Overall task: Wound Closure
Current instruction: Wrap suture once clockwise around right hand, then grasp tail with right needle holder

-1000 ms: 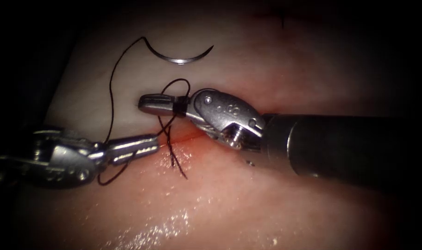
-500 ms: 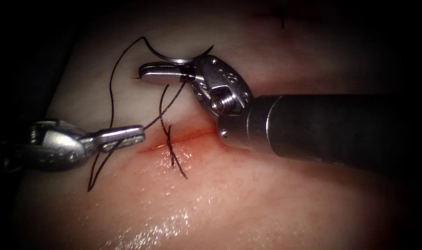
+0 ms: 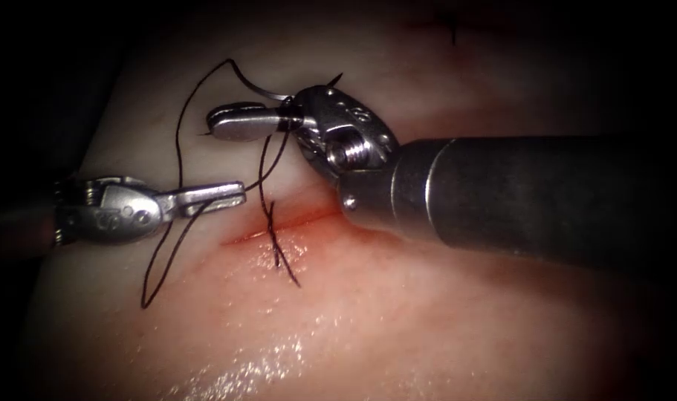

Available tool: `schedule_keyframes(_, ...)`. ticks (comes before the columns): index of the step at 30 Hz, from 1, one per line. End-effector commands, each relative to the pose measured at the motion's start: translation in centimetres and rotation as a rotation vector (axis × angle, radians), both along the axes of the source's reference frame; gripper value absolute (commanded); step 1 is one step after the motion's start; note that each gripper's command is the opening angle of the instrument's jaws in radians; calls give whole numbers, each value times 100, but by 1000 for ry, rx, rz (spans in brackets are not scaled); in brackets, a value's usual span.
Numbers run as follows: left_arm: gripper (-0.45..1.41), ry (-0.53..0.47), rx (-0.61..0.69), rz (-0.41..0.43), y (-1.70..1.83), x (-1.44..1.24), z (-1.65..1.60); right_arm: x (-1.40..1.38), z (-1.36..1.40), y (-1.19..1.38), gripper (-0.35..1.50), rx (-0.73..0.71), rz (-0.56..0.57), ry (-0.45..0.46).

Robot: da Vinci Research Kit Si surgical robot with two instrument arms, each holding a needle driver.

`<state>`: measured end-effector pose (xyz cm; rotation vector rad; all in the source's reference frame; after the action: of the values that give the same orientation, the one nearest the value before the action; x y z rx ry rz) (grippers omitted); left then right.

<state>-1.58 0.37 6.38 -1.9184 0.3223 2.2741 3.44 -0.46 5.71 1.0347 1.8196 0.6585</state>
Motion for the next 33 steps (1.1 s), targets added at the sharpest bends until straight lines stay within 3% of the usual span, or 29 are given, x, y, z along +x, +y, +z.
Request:
schedule_keyframes(1,-45,-8,3,3,5,-5,10,-2,1,-1,-35,4,-85,-7)
schedule_keyframes(7,-45,-12,10,5,8,-6,18,-9,-2,-9,-35,-17,-228,-23)
schedule_keyframes(12,-45,-1,14,11,8,-11,19,-3,-2,-23,-35,-9,-480,-70)
schedule_keyframes(13,-45,5,16,16,7,-13,18,-2,-4,-29,-35,7,-581,-136)
schedule_keyframes(14,-45,5,16,16,7,-13,18,-2,-4,-29,-35,7,-581,-136)
schedule_keyframes(21,-45,12,19,20,5,-15,16,-7,-19,-40,-23,-31,-835,-490)
schedule_keyframes(24,-45,12,19,20,4,-15,15,-11,-18,-40,-28,-17,-854,-633)
schedule_keyframes(28,-45,14,20,21,3,-16,14,-10,-18,-41,-15,-43,-858,-771)
schedule_keyframes(32,-45,14,20,21,2,-16,13,-8,-18,-49,17,-66,-810,-906)
schedule_keyframes(33,-45,14,20,21,2,-16,13,-7,-18,-53,32,-68,-814,-942)
